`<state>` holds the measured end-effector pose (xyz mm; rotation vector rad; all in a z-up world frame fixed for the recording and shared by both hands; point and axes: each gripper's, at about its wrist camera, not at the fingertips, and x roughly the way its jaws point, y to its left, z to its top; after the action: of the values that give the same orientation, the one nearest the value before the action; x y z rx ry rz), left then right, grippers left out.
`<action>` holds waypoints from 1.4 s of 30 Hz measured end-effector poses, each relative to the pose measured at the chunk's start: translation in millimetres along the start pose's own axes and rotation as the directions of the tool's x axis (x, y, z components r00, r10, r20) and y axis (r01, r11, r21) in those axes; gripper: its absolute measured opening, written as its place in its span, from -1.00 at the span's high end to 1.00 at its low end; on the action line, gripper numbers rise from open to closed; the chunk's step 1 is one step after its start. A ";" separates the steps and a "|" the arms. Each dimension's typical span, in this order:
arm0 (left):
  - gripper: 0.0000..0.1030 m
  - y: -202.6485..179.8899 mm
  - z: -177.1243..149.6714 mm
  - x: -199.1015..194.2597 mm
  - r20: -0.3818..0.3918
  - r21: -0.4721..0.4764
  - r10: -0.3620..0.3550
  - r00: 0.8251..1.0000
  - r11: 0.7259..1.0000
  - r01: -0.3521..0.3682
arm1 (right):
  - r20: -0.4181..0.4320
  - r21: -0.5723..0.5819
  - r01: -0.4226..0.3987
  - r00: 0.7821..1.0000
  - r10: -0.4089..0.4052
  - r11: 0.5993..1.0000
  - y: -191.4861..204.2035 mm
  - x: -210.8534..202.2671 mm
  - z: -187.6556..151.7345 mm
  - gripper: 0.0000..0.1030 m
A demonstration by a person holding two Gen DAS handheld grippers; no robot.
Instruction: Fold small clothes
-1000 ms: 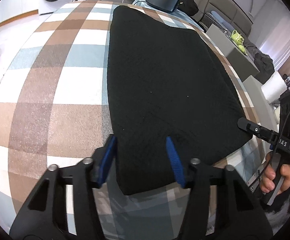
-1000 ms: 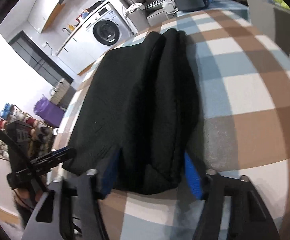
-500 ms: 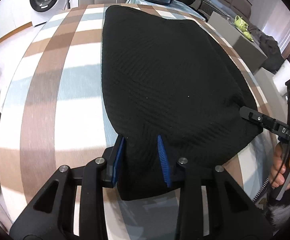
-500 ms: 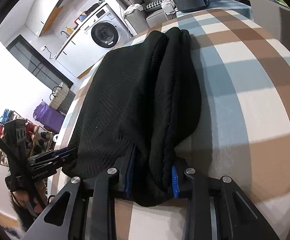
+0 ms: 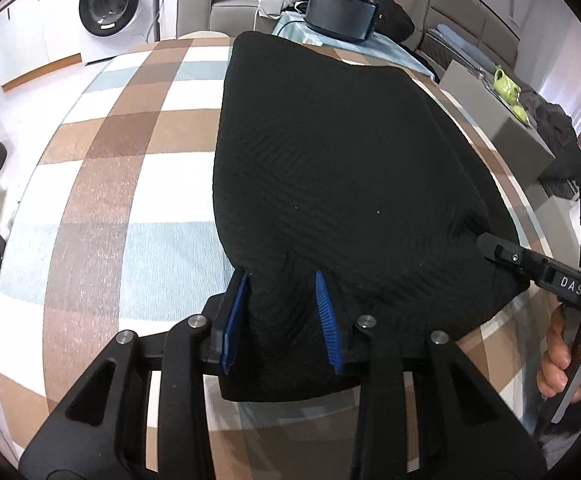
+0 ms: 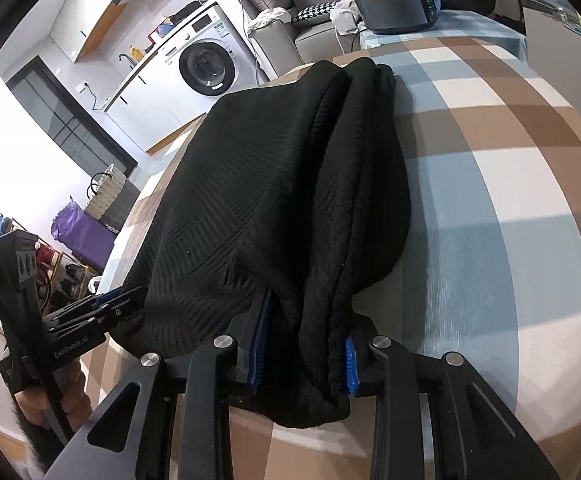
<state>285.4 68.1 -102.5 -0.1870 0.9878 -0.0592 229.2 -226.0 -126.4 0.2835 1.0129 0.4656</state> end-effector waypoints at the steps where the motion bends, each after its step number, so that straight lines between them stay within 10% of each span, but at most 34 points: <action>1: 0.42 -0.5 0.8 0.1 0.005 0.005 0.007 1.000 1.000 -0.007 | 0.000 -0.004 0.002 1.000 -0.002 1.000 0.5 -0.3 -0.2 0.41; 8: 0.20 -1.5 -3.9 -19.1 0.068 -0.003 0.043 0.997 0.999 -0.043 | 0.031 -0.049 0.004 1.000 -0.003 0.999 1.6 -18.6 -10.7 -0.24; 16: -0.68 -5.9 -24.7 -76.7 0.271 0.024 0.055 0.961 0.998 -0.064 | 0.159 -0.131 -0.007 0.987 0.028 0.991 10.2 -69.7 -23.5 -0.99; 23: -0.99 -8.1 -56.1 -122.2 0.433 0.059 0.056 0.900 0.994 -0.091 | 0.291 -0.224 -0.013 0.953 0.079 0.974 19.9 -107.4 -44.2 -1.00; 42: -0.99 -1.5 -126.2 -181.1 0.556 0.090 -0.009 0.831 0.995 -0.049 | 0.386 -0.325 0.006 0.914 0.126 0.946 36.3 -124.0 -87.2 -1.00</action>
<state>80.5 74.6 -20.6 -0.0911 0.3980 -0.0318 90.1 -255.0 -62.3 0.1101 0.5137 0.5923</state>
